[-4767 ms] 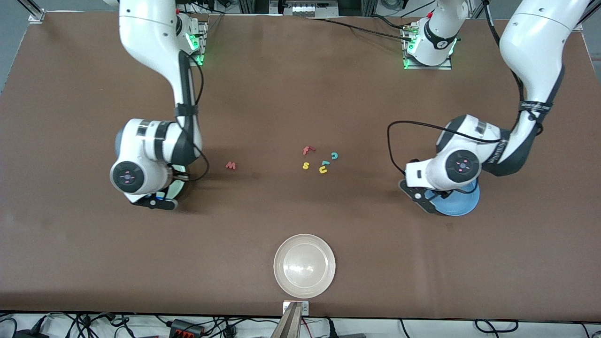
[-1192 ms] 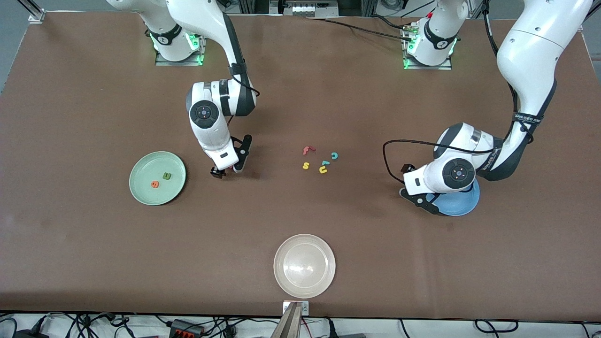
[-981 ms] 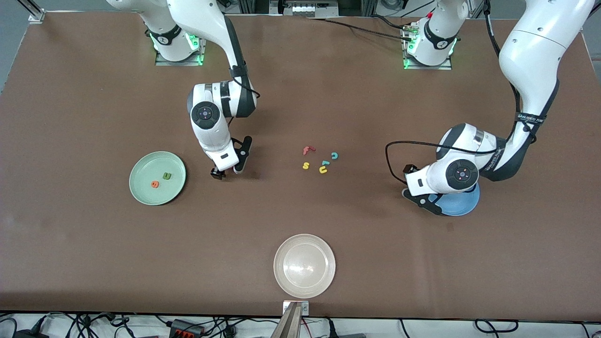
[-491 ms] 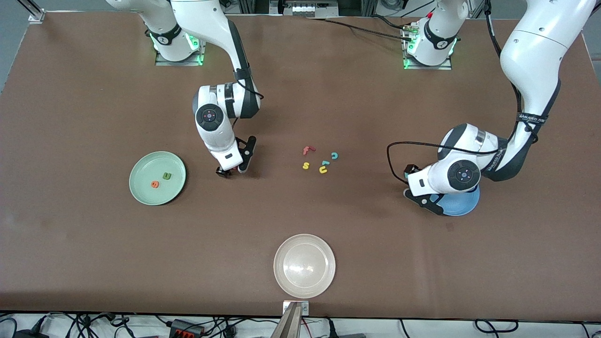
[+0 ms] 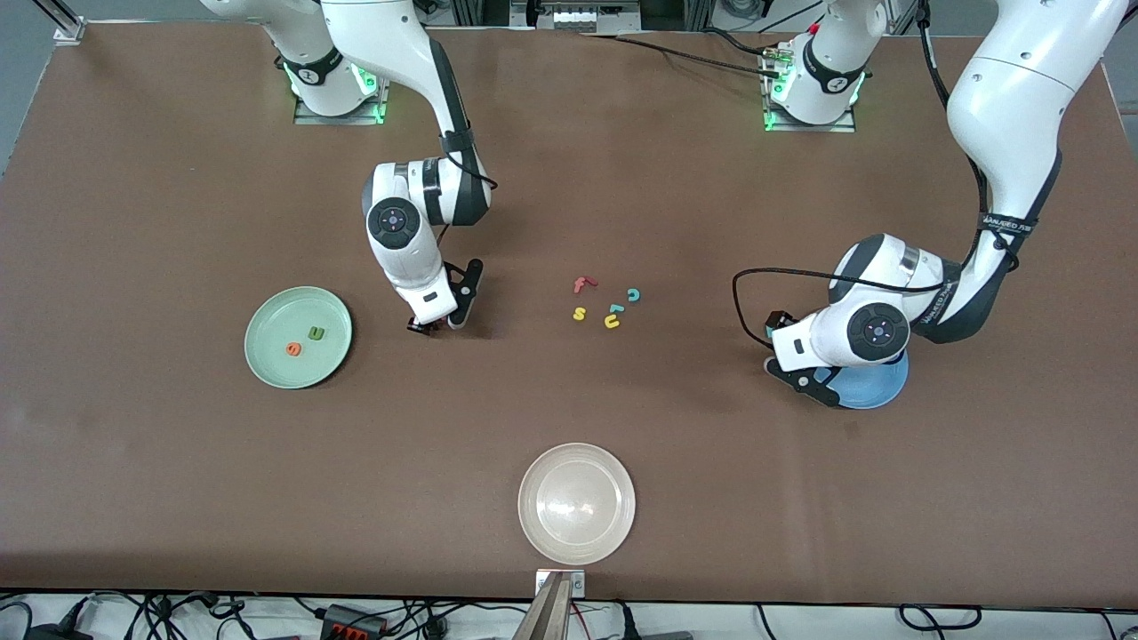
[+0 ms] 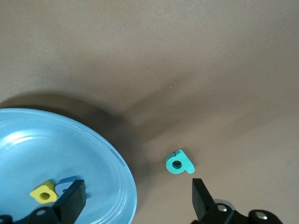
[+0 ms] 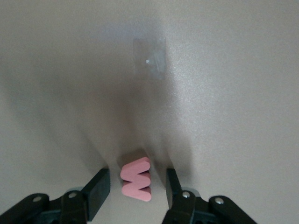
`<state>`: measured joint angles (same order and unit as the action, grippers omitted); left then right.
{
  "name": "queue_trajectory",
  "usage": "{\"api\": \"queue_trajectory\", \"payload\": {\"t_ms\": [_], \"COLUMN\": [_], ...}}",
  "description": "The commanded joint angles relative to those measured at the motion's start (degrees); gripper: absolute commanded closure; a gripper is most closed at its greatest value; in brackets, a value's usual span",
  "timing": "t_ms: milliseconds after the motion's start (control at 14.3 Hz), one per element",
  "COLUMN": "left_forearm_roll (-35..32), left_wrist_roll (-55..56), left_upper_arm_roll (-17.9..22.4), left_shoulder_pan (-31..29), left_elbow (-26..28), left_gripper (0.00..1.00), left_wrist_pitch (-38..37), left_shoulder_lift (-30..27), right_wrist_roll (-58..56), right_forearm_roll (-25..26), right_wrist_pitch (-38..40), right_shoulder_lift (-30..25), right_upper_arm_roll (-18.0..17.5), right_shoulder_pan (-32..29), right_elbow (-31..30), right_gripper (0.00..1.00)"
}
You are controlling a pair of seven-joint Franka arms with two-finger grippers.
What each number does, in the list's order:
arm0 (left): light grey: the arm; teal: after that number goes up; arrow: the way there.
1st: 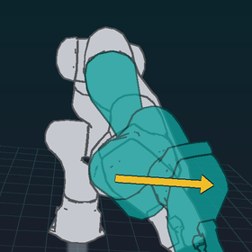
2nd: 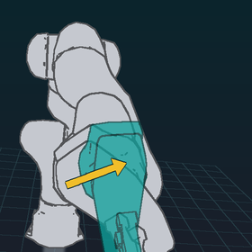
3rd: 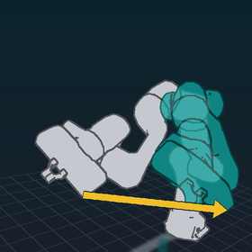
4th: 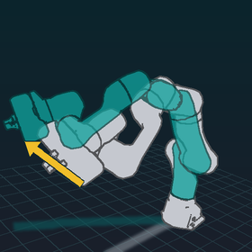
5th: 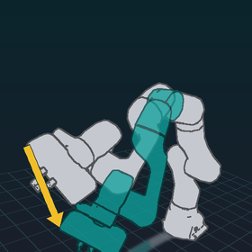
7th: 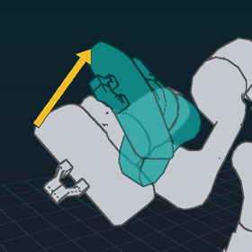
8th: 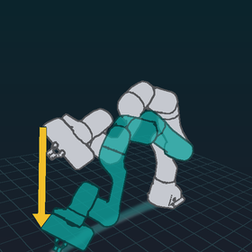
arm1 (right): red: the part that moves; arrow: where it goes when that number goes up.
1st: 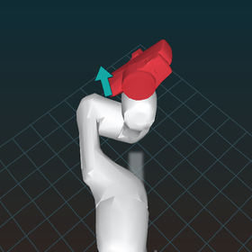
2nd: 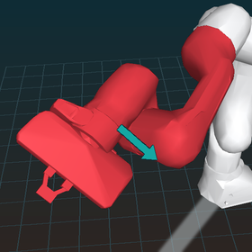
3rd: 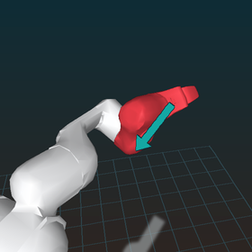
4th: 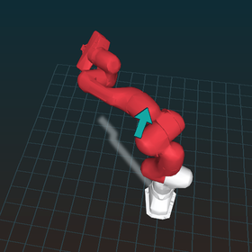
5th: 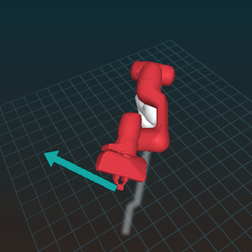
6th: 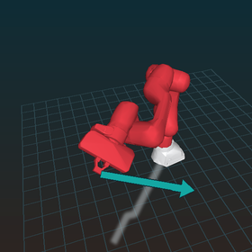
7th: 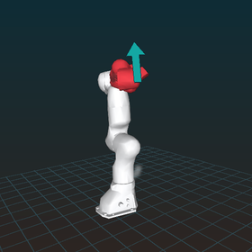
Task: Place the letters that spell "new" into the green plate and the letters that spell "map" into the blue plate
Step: 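Lift the pink w and drop it onto the green plate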
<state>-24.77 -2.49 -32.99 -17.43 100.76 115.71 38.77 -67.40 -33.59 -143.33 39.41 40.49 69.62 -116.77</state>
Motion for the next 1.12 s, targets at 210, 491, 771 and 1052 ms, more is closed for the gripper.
{"api": "queue_trajectory", "payload": {"t_ms": [210, 491, 771, 1052], "left_forearm_roll": [-1.5, -1.5, -1.5, -1.5], "left_wrist_roll": [-0.6, -0.6, -0.6, -0.6], "left_upper_arm_roll": [-0.7, -0.7, -0.7, -0.7], "left_shoulder_pan": [-0.7, -0.7, -0.8, -0.8], "left_elbow": [0.9, 0.8, 0.8, 0.8], "left_gripper": [0.00, 0.00, 0.00, 0.00], "left_wrist_pitch": [-0.7, -0.7, -0.7, -0.7], "left_shoulder_lift": [-1.1, -1.1, -1.1, -1.1], "right_wrist_roll": [-1.4, -1.3, -1.5, -1.4], "right_forearm_roll": [-1.3, -1.5, -1.5, -1.5], "right_wrist_pitch": [-0.6, -0.2, 7.1, 16.3], "right_shoulder_lift": [0.4, -0.1, -2.9, -3.0], "right_upper_arm_roll": [-0.9, -0.6, 6.3, 19.9], "right_shoulder_pan": [-1.1, -0.8, -1.5, -1.5], "right_elbow": [-0.5, -0.3, -0.3, 0.1], "right_gripper": [0.68, 0.77, 0.77, 0.77]}}
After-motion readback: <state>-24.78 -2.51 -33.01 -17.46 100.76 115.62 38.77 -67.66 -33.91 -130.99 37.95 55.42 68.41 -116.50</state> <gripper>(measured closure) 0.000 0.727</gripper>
